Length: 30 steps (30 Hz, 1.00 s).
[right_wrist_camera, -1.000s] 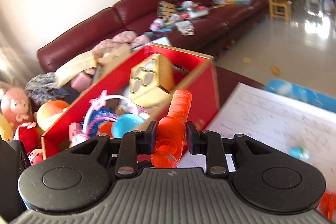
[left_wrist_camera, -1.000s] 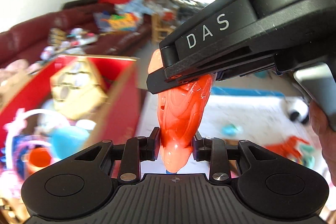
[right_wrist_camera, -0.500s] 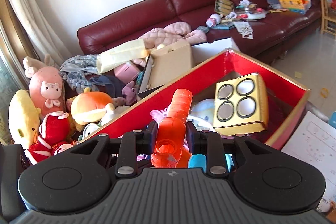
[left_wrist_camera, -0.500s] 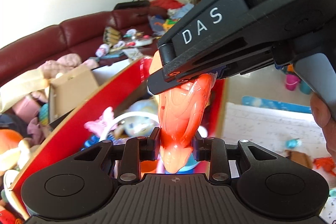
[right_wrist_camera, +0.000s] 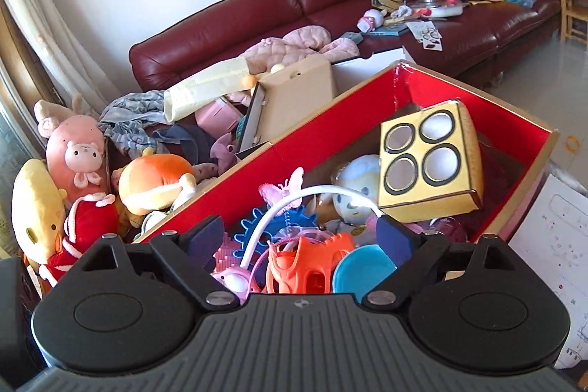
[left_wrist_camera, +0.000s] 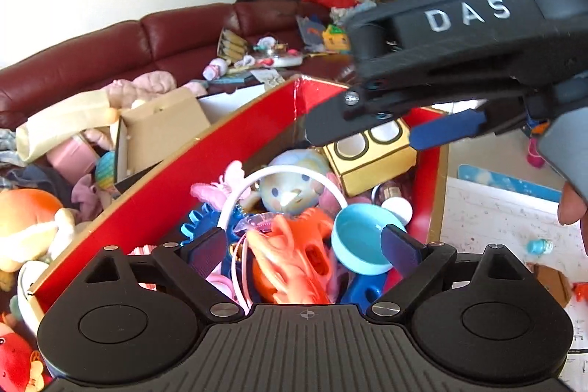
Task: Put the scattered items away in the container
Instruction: 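Carry the orange toy gun with both grippers and drop it into the red box, then open both grippers and move them back toward the brown hat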
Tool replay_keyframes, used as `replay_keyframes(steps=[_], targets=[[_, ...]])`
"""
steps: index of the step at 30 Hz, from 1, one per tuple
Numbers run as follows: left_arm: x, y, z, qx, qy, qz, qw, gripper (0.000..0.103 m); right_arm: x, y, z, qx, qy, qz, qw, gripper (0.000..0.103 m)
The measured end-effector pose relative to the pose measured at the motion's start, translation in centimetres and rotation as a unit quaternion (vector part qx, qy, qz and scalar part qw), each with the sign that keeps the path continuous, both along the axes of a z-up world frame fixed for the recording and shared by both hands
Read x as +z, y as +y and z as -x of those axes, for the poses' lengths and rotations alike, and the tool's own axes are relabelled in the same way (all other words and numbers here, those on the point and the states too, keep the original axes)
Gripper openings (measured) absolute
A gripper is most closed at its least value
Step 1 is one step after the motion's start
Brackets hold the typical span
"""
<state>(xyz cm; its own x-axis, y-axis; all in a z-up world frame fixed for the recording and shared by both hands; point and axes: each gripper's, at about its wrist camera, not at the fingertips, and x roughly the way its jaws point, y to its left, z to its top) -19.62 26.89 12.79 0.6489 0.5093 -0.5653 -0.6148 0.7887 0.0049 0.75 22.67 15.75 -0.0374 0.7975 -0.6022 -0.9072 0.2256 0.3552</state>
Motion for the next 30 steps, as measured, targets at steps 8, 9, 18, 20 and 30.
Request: replay_keyframes(steps=[8, 9, 18, 20, 30], targets=[[-0.3, -0.1, -0.8, 0.0, 0.006, 0.007, 1.0, 0.1, -1.3, -1.1, -0.6, -0.017, 0.032, 0.014, 0.999, 0.096], [-0.3, -0.1, -0.9, 0.0, 0.008, 0.007, 0.9999, 0.1, -1.5, -1.1, -0.5, -0.015, 0.036, 0.016, 0.999, 0.097], [-0.7, -0.3, -1.4, 0.005, 0.016, 0.008, 0.9998, 0.1, -2.0, -1.5, -0.2, -0.007, 0.052, 0.029, 0.998, 0.097], [-0.7, -0.3, -1.4, 0.006, 0.017, 0.009, 0.9998, 0.1, -2.1, -1.6, -0.3, -0.008, 0.054, 0.031, 0.998, 0.097], [0.6, -1.8, -1.9, -0.008, 0.008, -0.011, 0.9999, 0.1, -2.0, -4.3, -2.1, -0.018, 0.055, 0.03, 0.998, 0.098]])
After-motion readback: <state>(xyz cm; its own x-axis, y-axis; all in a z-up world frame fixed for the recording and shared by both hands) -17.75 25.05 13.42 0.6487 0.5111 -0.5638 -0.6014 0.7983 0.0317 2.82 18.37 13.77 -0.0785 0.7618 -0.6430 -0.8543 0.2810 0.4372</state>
